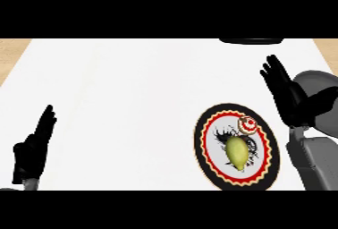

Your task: Pick the lemon from the plate and place it in the pan

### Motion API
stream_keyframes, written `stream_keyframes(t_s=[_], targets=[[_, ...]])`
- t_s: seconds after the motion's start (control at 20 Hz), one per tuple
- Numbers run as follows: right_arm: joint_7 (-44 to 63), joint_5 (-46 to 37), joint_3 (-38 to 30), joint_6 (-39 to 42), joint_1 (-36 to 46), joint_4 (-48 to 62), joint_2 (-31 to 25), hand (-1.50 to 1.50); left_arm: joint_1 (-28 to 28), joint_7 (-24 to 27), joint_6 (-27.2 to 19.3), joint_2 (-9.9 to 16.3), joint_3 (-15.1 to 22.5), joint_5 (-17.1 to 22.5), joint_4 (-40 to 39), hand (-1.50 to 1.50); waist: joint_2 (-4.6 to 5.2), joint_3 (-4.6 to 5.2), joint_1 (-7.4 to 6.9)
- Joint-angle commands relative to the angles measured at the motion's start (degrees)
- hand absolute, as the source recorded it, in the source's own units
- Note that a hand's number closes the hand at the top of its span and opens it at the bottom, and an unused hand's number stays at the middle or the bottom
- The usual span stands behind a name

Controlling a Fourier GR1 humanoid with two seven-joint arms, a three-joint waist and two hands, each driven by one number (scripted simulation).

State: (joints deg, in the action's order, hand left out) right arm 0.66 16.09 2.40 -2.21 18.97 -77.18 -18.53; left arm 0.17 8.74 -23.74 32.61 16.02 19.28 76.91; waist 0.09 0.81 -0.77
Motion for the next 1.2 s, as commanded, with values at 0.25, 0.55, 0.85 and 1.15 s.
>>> stream_keyframes(t_s=[0.25,0.55,0.85,1.15], targets=[[-11.3,-4.3,-5.9,-4.7,-8.1,-5.5,-2.9,-1.5,-8.6,-7.7,7.7,2.1,5.1,-1.9,10.2,0.0,-0.42,-0.96,3.22],[-19.9,-22.6,-3.9,-30.9,-18.5,-3.8,3.5,-1.5,-8.8,-10.2,9.4,1.3,6.1,-0.5,11.8,0.0,-0.48,-0.99,3.3],[-21.8,-28.6,2.1,-29.7,-27.5,-4.1,4.0,-1.5,-11.1,-13.3,11.3,-0.2,4.5,-1.6,11.6,0.0,-0.15,-0.78,1.14],[3.1,-43.6,6.9,-27.7,-29.9,-14.4,-5.4,-1.5,-12.6,-17.6,10.9,-0.9,5.1,-1.4,13.7,0.0,-0.18,-0.59,1.19]])
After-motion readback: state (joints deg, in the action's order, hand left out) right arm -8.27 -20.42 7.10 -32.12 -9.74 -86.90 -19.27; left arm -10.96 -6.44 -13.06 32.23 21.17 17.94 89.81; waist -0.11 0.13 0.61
